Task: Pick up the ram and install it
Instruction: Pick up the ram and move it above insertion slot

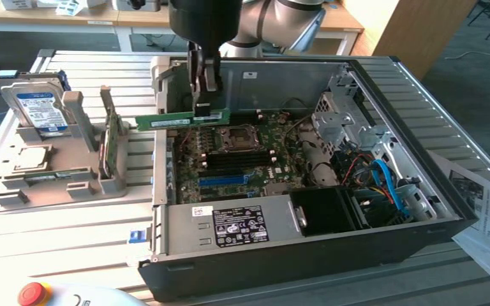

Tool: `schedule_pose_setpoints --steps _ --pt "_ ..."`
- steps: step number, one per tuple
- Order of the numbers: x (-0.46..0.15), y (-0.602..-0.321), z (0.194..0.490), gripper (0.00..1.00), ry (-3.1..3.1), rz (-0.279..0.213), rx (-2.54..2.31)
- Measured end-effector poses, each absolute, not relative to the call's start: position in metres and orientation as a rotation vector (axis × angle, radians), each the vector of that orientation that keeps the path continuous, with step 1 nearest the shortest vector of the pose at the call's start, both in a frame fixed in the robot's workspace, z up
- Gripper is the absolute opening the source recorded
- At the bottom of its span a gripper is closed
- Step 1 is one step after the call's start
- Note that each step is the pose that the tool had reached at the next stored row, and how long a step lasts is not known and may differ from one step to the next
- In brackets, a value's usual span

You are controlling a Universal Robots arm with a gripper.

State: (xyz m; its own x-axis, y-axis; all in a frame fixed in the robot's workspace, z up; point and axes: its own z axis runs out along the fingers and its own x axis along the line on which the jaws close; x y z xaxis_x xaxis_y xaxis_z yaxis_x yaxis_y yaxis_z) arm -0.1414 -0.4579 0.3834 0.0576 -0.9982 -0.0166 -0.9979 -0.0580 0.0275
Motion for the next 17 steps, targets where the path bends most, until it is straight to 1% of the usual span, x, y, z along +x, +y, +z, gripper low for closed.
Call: schedule_pose_setpoints --steps 17 --pt "-0.094 -0.460 0.383 0.11 -2.150 -0.048 2.278"
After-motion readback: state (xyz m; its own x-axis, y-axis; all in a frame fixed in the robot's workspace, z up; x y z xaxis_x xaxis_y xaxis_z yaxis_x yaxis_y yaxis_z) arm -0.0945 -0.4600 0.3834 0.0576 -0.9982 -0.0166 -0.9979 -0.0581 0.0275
